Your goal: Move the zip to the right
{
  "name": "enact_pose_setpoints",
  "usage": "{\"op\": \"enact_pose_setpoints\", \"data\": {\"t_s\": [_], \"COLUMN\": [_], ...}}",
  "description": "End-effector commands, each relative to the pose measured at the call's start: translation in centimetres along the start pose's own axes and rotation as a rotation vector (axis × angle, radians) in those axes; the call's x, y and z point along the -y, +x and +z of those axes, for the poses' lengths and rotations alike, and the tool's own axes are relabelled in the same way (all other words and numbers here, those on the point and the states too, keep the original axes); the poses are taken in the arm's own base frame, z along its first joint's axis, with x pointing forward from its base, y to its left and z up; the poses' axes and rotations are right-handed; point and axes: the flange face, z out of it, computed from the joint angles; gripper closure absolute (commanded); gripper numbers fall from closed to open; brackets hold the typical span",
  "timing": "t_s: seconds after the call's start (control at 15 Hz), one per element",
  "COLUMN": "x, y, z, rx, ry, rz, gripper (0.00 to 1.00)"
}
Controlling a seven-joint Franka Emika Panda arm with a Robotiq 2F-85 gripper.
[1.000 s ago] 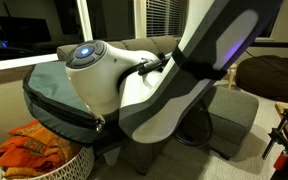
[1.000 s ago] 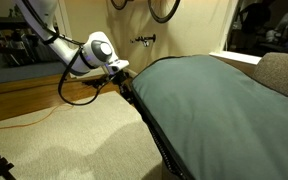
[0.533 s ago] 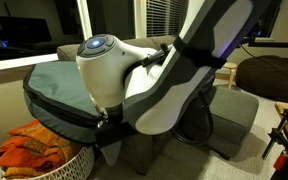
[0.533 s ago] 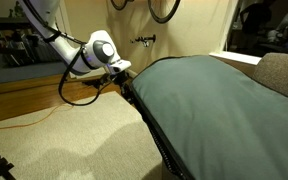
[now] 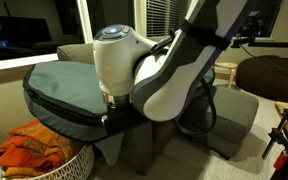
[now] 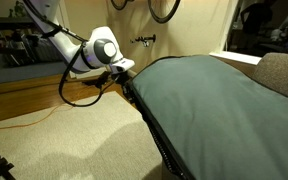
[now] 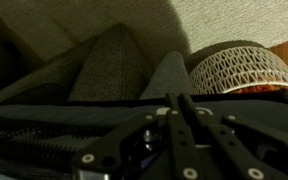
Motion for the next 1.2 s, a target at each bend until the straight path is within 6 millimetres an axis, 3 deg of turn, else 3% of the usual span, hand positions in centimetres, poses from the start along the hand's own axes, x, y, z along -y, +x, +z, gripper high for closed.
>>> {"op": "enact_pose_setpoints", "data": {"t_s": [0.0, 0.33, 1.13], "x": [-2.7, -5.3, -10.4], "y": [1.2, 2.2, 2.2], "z": [-1.7, -1.9, -1.3], "rx": [0.044, 0.052, 0.059], "ry": [0.047, 0.112, 0.181], "rz": [-0.027, -0.033, 0.001], "gripper": [0.99, 0.99, 0.99]}}
